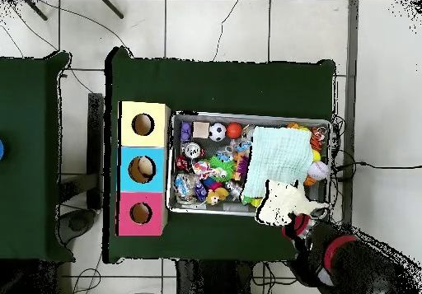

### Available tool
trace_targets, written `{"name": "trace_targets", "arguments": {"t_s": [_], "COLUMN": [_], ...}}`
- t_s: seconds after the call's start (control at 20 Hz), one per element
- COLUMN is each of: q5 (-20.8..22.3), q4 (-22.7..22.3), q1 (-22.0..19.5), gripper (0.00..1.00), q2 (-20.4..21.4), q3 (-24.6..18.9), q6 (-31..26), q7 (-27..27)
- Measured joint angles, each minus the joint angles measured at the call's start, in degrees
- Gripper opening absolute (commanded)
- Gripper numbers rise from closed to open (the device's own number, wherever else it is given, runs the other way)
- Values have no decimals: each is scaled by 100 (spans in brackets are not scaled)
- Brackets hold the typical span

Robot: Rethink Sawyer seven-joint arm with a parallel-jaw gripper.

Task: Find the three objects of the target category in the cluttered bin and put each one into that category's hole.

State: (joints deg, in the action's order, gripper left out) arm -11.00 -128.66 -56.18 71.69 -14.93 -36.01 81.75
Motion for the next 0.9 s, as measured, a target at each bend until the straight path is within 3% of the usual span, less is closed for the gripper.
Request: {"name": "trace_targets", "arguments": {"t_s": [0.9], "q5": [929], "q4": [-5], "q1": [-1251], "gripper": [0], "q2": [-415], "q3": [-1235], "q6": [2], "q7": [-1]}}
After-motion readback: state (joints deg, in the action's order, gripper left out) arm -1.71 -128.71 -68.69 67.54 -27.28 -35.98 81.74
